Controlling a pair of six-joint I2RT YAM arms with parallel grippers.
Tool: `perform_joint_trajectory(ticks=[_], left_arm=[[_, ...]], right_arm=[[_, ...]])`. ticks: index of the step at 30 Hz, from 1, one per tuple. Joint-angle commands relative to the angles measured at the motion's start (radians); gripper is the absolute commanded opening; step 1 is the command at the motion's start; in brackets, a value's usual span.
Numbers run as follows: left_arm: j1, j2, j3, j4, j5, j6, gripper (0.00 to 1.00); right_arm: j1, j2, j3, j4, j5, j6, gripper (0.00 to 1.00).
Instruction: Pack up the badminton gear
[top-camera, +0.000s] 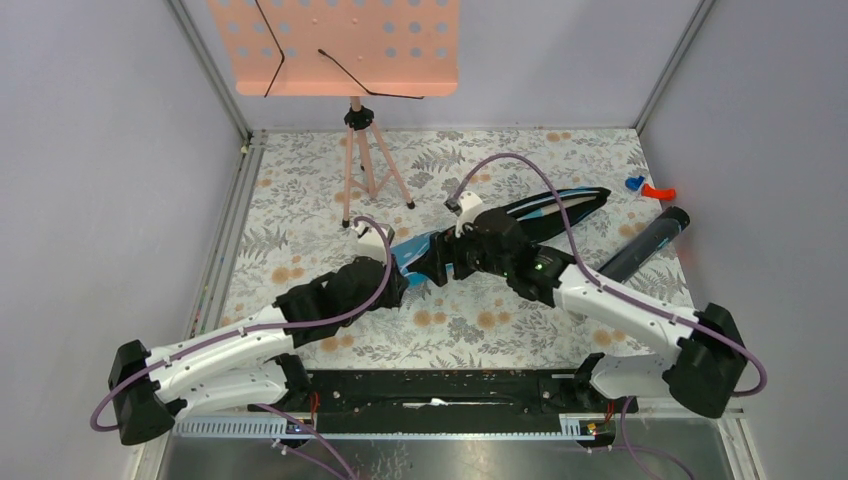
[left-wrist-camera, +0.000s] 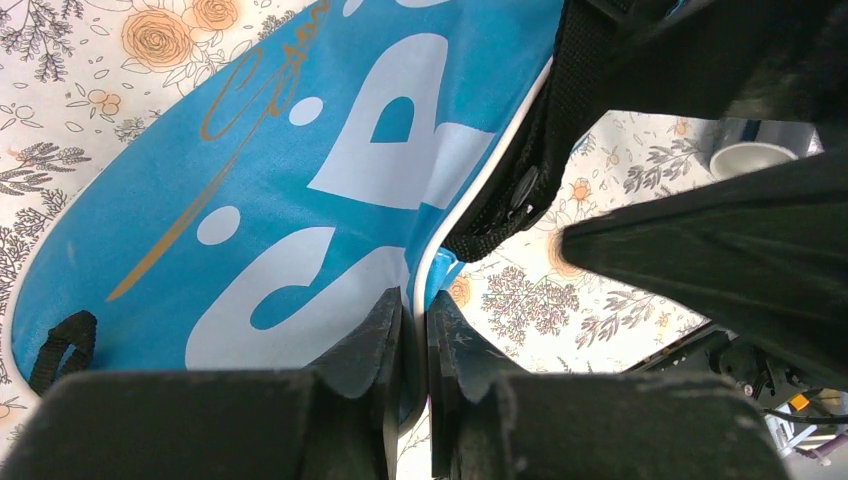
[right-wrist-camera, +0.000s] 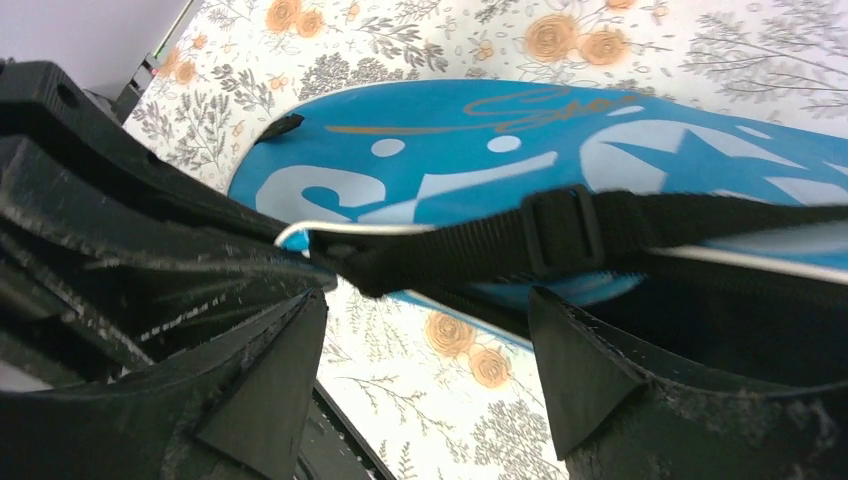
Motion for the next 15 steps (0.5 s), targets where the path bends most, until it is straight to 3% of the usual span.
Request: perform_joint_trajectory(ticks=[1, 7, 15], left_arm=[[-0.004, -0.039, 0.016, 0.075, -0.027, -0.056, 0.0], [-0.004, -0.046, 0.026, 0.041, -0.026, -0.07, 0.0], [-0.004, -0.028, 0.032, 0.044, 0.001, -0.07, 0.0]], right_arm=[[0.005, -0.121, -0.027, -0.077, 0.141, -0.056, 0.81], [0.005, -0.143, -0.062, -0.114, 0.235, -0.082, 0.8], [0.004, -0.036, 0.012, -0.059, 0.117, -0.053, 0.7]])
